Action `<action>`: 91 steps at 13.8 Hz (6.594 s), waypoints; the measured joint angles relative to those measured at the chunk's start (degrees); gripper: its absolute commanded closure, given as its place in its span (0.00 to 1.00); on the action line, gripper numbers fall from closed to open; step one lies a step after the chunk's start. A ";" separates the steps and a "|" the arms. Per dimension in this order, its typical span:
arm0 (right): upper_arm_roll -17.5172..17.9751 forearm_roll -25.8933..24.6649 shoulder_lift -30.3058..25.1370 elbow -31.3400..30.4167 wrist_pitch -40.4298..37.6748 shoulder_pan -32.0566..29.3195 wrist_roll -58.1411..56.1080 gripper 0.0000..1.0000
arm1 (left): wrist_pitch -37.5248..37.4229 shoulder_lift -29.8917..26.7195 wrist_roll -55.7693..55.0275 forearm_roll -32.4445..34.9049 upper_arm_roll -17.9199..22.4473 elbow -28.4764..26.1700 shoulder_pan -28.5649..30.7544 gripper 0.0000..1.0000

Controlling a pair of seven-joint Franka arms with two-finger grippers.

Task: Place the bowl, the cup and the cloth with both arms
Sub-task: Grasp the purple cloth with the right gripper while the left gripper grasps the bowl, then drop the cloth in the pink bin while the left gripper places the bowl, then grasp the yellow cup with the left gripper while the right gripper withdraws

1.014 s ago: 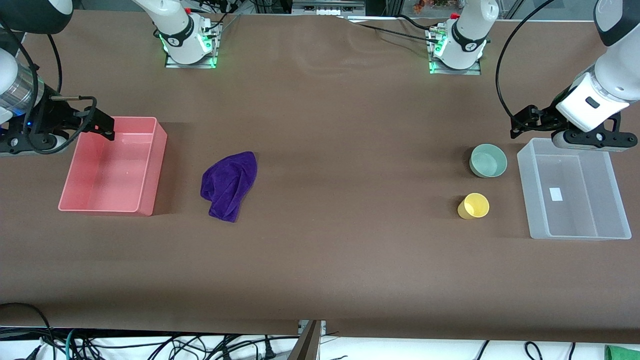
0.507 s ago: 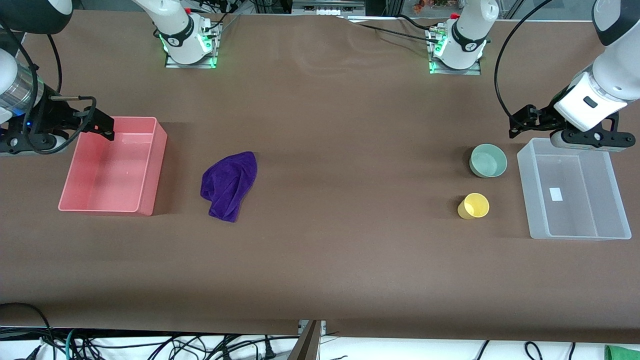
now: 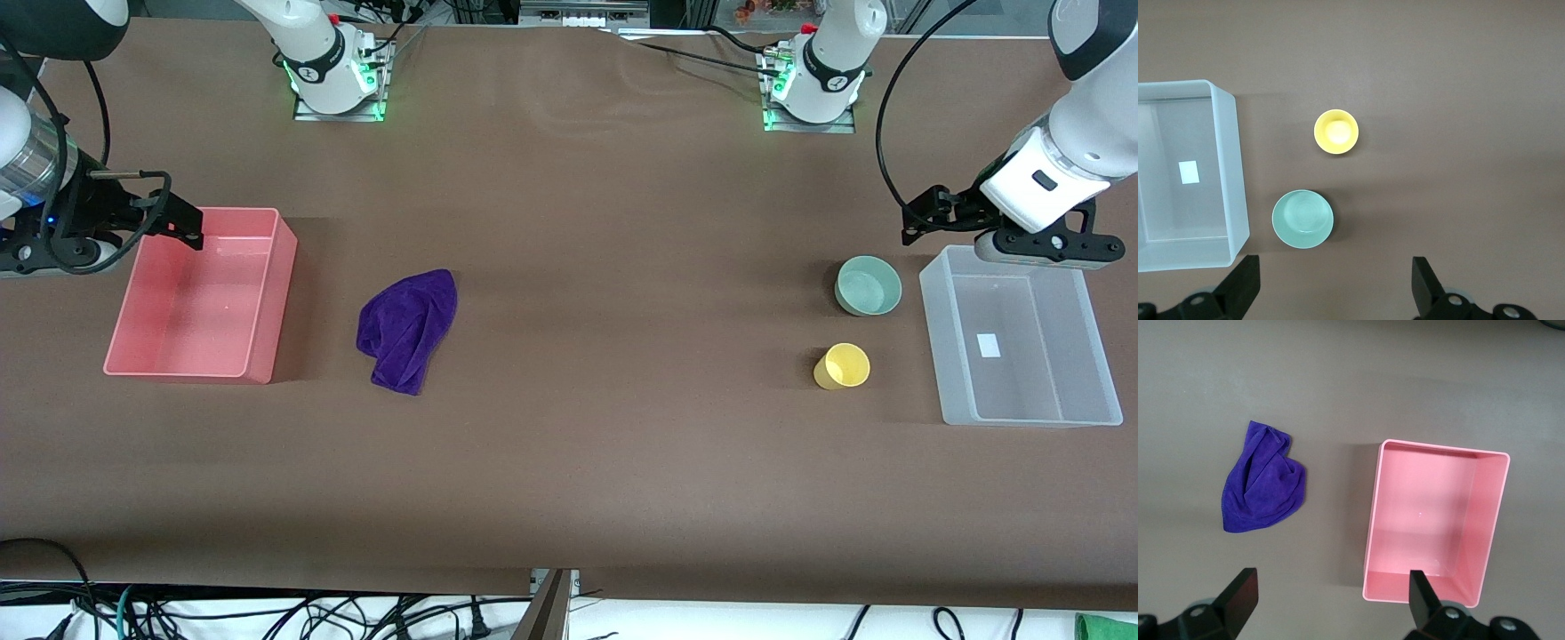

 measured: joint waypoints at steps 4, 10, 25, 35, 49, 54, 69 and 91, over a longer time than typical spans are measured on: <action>0.03 0.33 1.57 -0.04 0.05 0.07 0.00 0.00 | -2.05 0.26 0.00 0.00 0.01 -0.02 0.01 0.00; 0.84 0.47 6.58 -0.71 2.17 0.90 0.10 0.00 | -4.99 4.02 3.93 0.00 -0.10 -0.06 -0.15 0.00; 8.80 1.97 22.35 -27.14 51.29 1.92 10.23 0.00 | 27.19 18.92 56.43 12.95 0.27 -16.99 3.64 0.00; 8.98 1.97 24.11 -29.89 54.44 3.63 10.22 1.00 | 41.51 23.31 67.14 12.97 0.32 -25.32 8.11 1.00; -2.47 3.45 17.75 0.65 1.89 2.68 -6.93 1.00 | 14.06 19.27 72.41 12.98 0.43 -6.21 8.88 1.00; -15.48 3.68 16.53 2.60 -7.30 2.21 -21.34 1.00 | 13.84 25.65 81.68 14.34 1.28 3.38 18.54 1.00; -24.19 3.81 18.54 -16.75 8.80 2.11 -23.98 0.21 | 14.68 30.88 77.30 9.52 -3.02 12.47 23.78 0.00; -3.56 2.27 -0.13 -1.16 1.50 2.01 -2.92 0.00 | 22.21 42.76 26.37 9.40 -16.00 10.48 18.28 1.00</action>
